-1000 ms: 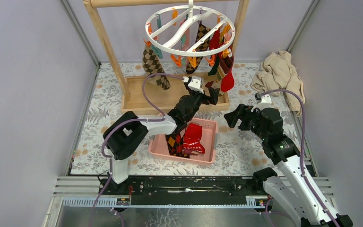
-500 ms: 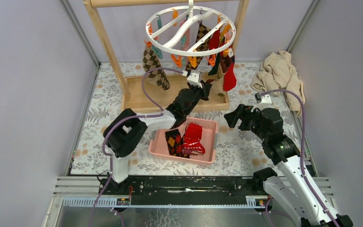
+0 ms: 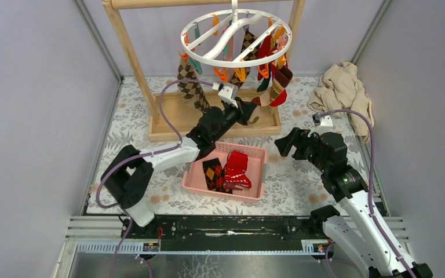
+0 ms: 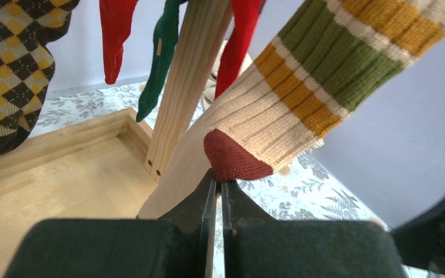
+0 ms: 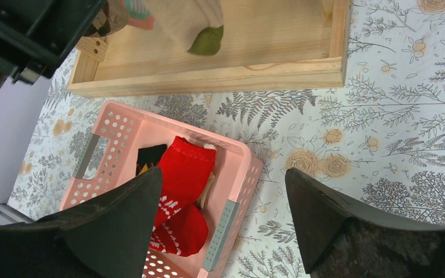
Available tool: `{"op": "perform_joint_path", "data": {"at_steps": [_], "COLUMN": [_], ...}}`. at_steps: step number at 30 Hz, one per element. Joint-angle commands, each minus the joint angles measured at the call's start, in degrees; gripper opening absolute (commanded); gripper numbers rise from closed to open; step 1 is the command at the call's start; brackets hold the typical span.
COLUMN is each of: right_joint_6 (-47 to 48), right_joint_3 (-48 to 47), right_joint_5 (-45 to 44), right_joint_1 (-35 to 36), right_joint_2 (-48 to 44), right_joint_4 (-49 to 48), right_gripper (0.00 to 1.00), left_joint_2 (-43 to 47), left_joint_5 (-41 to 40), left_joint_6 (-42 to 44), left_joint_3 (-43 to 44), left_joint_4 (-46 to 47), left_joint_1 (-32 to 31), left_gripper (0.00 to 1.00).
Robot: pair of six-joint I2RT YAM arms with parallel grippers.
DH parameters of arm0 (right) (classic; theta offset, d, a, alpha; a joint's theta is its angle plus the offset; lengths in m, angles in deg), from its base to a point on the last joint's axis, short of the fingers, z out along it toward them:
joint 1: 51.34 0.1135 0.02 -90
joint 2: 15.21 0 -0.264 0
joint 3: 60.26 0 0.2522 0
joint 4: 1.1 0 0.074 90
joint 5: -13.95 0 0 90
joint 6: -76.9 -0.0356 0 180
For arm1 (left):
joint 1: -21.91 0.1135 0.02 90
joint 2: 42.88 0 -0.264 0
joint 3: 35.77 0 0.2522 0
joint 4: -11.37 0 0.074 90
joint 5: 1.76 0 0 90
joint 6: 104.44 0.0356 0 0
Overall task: Remove the socks clipped to the hanger
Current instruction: Remove the sock from the hanger.
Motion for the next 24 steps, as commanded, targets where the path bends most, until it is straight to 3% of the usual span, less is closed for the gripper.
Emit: {"op": "perform_joint_path", "data": {"at_steps": [1, 10, 24], "right_joint_6": [0.5, 0.9, 8.4], "right_joint_3": [-2.2, -6.5, -26.2], "right_joint_5": [0.4, 0.8, 1.0], "right_joint_1": [-0.2, -0.2, -0.2], "right_joint_2": [-0.5, 1.6, 9.5], "right_joint_4": [-1.3, -2.4, -5.8], "right_gripper": [0.85, 0.86, 0.9], "left_joint_2": [4.7, 15.2, 23.3], "left_joint_5": [3.2, 5.0, 7.0], "left_joint_6": [-1.7, -3.7, -2.8], "left_joint_3": [-3.4, -9.4, -7.4], "left_joint_4": [-0.5, -6.2, -19.2], "left_joint_1": [0.1, 0.0, 0.3], "left_gripper": [0.07, 0.07, 0.07]}}
